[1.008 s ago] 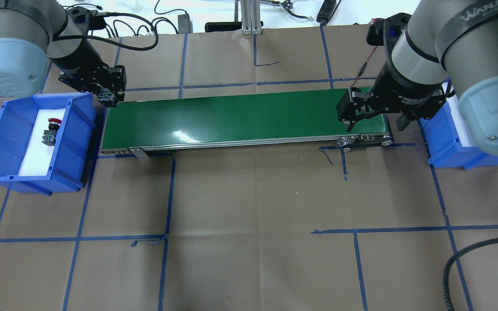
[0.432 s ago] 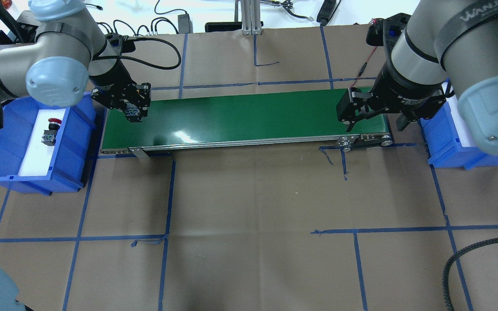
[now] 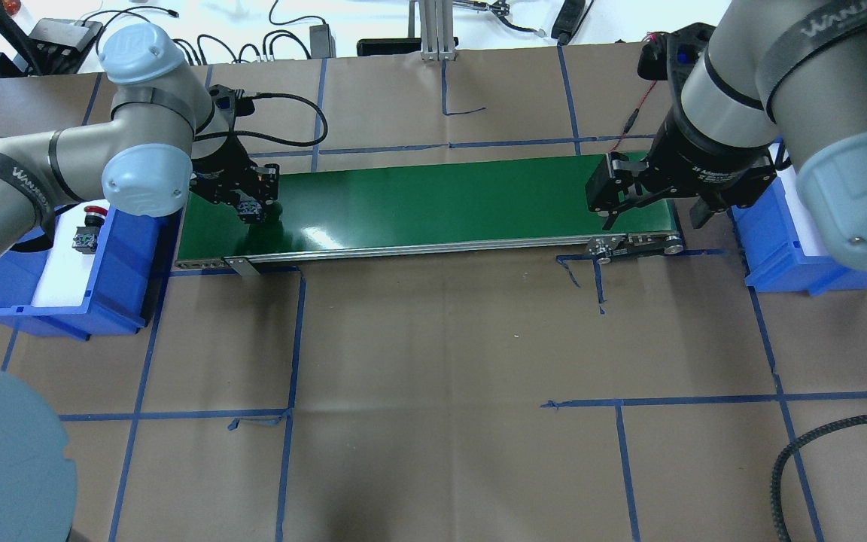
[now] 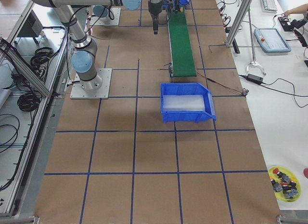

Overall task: Transport two buttons from left to right
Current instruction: 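Release the yellow button on the belt and raise the left gripper, then move the left gripper back down into the bin over the red button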

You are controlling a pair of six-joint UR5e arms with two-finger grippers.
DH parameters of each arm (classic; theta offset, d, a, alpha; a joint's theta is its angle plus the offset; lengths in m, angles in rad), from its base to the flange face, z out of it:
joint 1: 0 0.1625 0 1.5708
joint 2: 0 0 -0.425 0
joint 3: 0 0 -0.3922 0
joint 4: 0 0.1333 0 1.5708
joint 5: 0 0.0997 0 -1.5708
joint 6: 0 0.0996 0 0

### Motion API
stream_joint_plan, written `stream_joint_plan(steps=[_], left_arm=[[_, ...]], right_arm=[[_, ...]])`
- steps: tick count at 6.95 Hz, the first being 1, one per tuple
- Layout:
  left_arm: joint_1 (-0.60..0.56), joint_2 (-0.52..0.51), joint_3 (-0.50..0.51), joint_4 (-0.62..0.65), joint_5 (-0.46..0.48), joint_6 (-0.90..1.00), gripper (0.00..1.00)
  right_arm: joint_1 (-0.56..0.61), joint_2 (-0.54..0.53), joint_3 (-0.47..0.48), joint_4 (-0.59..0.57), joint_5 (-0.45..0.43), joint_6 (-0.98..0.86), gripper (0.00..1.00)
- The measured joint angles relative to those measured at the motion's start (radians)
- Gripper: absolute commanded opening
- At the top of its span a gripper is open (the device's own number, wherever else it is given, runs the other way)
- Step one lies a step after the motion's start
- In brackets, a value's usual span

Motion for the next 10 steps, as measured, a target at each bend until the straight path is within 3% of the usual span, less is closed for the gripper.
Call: stream_joint_plan(steps=[1, 5, 9, 10], left_arm=[[-0.001, 0.009, -0.027, 0.020, -0.001, -0.001, 0.99], [0.001, 0.071, -0.034, -0.014, 0.002, -0.005, 1.00], [0.007, 0.223, 0.151, -0.440, 0.003, -0.005, 1.00], [0.008, 0.232, 0.185, -0.488, 0.003, -0.005, 1.00]], right_arm=[[0.000, 0.000, 0.000, 0.000, 0.000, 0.000, 1.00], [-0.001, 0.000, 0.000, 0.000, 0.000, 0.000, 1.00], [0.000, 0.000, 0.000, 0.000, 0.000, 0.000, 1.00], [0.000, 0.000, 0.000, 0.000, 0.001, 0.000, 1.00]])
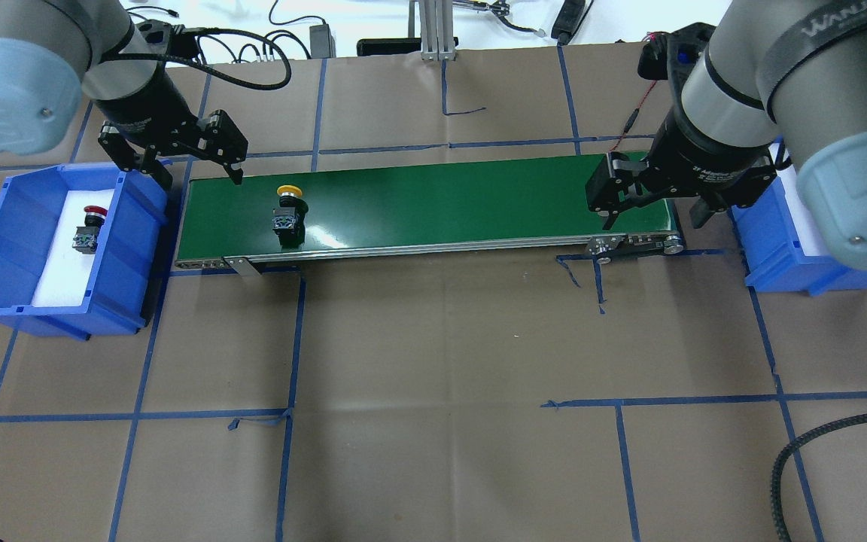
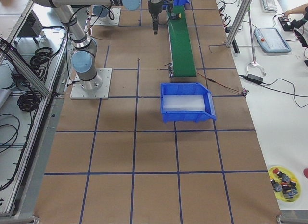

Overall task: Transport two buttons from left to right
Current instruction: 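Move the left gripper back down into the bin over the red button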

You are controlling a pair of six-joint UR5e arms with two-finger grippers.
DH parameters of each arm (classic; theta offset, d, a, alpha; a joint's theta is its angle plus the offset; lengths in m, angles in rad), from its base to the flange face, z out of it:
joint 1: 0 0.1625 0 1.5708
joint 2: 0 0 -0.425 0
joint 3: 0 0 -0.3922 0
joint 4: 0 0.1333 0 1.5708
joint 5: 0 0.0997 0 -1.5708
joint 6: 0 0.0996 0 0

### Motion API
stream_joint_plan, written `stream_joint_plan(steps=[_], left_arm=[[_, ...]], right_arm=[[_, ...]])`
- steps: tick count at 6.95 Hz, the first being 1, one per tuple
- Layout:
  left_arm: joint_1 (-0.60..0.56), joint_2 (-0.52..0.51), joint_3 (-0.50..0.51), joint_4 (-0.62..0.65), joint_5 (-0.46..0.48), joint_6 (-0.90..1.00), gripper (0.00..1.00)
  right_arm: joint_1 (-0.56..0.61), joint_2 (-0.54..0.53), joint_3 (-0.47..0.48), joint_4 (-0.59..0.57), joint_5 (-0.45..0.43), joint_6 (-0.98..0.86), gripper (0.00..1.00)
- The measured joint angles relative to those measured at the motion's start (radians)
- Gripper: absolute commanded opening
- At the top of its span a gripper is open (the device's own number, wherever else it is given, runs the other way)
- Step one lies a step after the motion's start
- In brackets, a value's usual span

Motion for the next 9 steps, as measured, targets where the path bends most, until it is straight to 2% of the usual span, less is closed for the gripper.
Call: stream_joint_plan(steps=[3, 9], left_arm=[[0.028, -0.004, 0.024, -0.004, -0.001, 0.033, 1.00], [0.395, -0.079, 0.027, 0.093, -0.004, 0.514, 1.00]], right_arm=[[0.000, 0.000, 0.000, 0.000, 0.000, 0.000, 1.00], [0.000, 0.000, 0.000, -0.001, 0.001, 0.000, 1.00]])
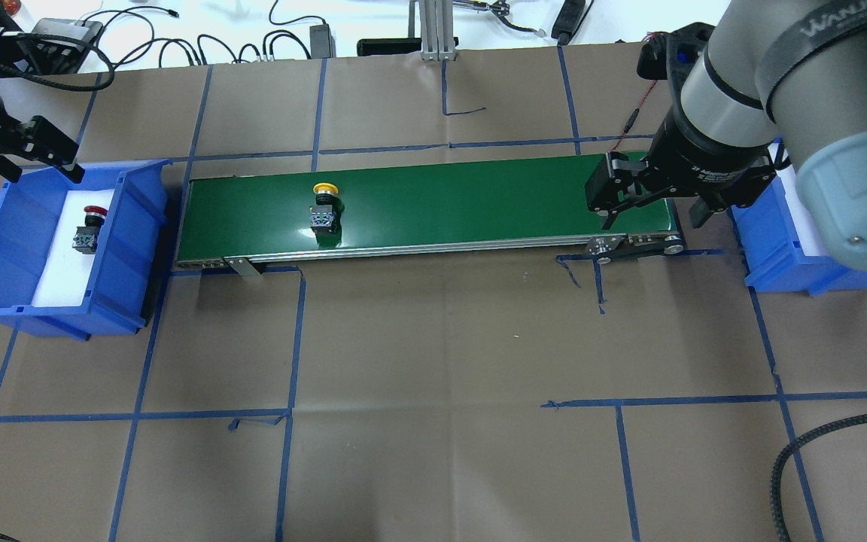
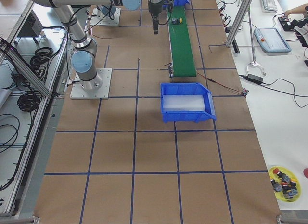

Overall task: Transport two buttons from left to right
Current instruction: 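Move the left gripper back down into the bin over the red button, then grasp the red button with the left gripper and lift it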

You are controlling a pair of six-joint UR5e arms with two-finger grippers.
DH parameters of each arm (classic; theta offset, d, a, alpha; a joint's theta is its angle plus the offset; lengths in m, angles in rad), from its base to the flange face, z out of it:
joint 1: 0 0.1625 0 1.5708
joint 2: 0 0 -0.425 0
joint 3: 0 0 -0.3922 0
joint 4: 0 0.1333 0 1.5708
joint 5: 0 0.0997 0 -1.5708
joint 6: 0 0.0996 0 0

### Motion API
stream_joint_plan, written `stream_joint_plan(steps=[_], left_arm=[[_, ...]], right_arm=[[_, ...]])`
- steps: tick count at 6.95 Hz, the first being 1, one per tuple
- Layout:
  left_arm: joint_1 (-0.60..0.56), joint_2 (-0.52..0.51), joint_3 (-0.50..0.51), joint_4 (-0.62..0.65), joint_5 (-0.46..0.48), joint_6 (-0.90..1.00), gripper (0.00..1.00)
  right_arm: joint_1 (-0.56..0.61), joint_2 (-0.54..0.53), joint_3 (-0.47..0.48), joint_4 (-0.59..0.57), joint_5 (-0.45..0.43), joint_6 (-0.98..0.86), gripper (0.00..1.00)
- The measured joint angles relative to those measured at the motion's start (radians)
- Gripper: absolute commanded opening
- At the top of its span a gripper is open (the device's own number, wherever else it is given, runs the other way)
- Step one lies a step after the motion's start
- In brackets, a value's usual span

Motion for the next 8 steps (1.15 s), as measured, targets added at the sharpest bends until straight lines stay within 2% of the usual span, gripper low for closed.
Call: stream_joint_plan(steps=[3, 8], left_arm=[[0.056, -0.068, -0.016, 0.105, 0.000, 0.063, 1.00], [0.061, -0.226, -0.099, 0.379, 0.001, 0.062, 1.00]], right_arm=[[0.000, 0.000, 0.000, -0.001, 0.001, 0.000, 1.00], [0.000, 0.000, 0.000, -0.002, 0.001, 0.000, 1.00]])
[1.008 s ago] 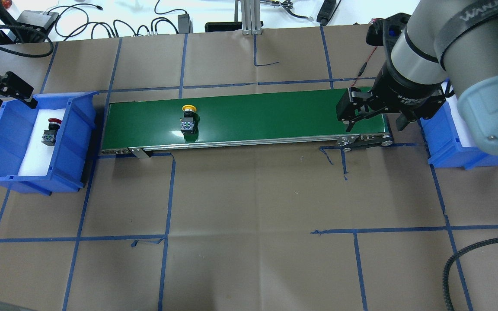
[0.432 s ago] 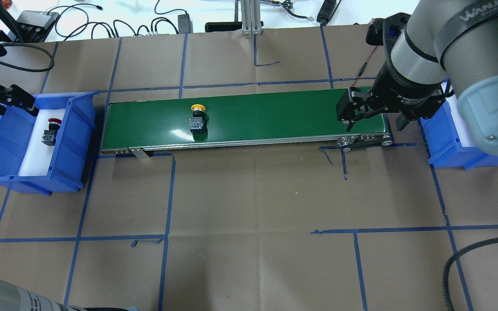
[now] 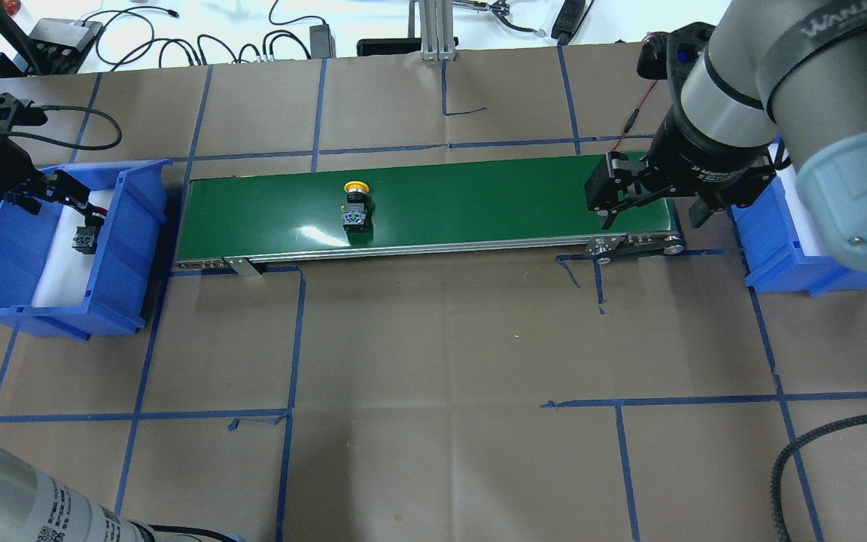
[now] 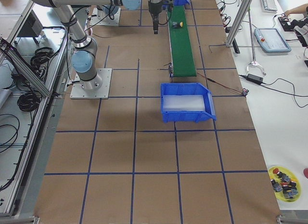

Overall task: Transport two buttons from left to right
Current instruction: 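Grasp the red button with the left gripper and lift it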

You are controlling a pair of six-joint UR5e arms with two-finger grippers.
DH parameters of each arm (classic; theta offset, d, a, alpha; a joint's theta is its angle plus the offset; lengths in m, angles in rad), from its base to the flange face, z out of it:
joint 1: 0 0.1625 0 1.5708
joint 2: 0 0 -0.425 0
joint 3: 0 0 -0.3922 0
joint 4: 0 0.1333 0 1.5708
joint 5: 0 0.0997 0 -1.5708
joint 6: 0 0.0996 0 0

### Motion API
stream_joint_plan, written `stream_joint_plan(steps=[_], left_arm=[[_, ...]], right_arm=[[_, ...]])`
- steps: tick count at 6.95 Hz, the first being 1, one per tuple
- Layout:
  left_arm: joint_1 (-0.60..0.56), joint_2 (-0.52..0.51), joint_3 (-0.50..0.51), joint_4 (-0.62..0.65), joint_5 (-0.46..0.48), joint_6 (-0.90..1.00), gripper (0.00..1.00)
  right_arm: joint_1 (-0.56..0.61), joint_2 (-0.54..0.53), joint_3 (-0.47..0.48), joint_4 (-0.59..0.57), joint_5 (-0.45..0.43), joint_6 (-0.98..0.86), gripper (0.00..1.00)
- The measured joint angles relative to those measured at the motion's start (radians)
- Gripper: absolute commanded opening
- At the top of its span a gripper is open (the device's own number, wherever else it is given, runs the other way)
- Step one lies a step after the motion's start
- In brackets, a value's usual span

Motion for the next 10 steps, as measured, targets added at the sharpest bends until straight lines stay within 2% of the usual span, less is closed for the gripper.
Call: stream_joint_plan(steps=[2, 3, 5, 7, 10], left_arm=[[-0.002, -0.037, -0.054, 0.104, 0.000, -0.002, 1.00], [-0.002, -0.043, -0.074, 0.136, 0.001, -0.003, 0.95], [-0.003, -0.047, -0.086, 0.154, 0.001, -0.004, 0.35], [-0.003, -0.047, -0.074, 0.155, 0.002, -0.008, 0.08], [-0.003, -0.024, -0.050, 0.125, 0.002, -0.012, 0.06]], right_arm=[[0.000, 0.000, 0.000, 0.000, 0.000, 0.000, 1.00], [0.000, 0.000, 0.000, 0.000, 0.000, 0.000, 1.00], [0.000, 0.000, 0.000, 0.000, 0.000, 0.000, 1.00], [0.000, 0.001, 0.000, 0.000, 0.000, 0.000, 1.00], [0.000, 0.000, 0.000, 0.000, 0.000, 0.000, 1.00]])
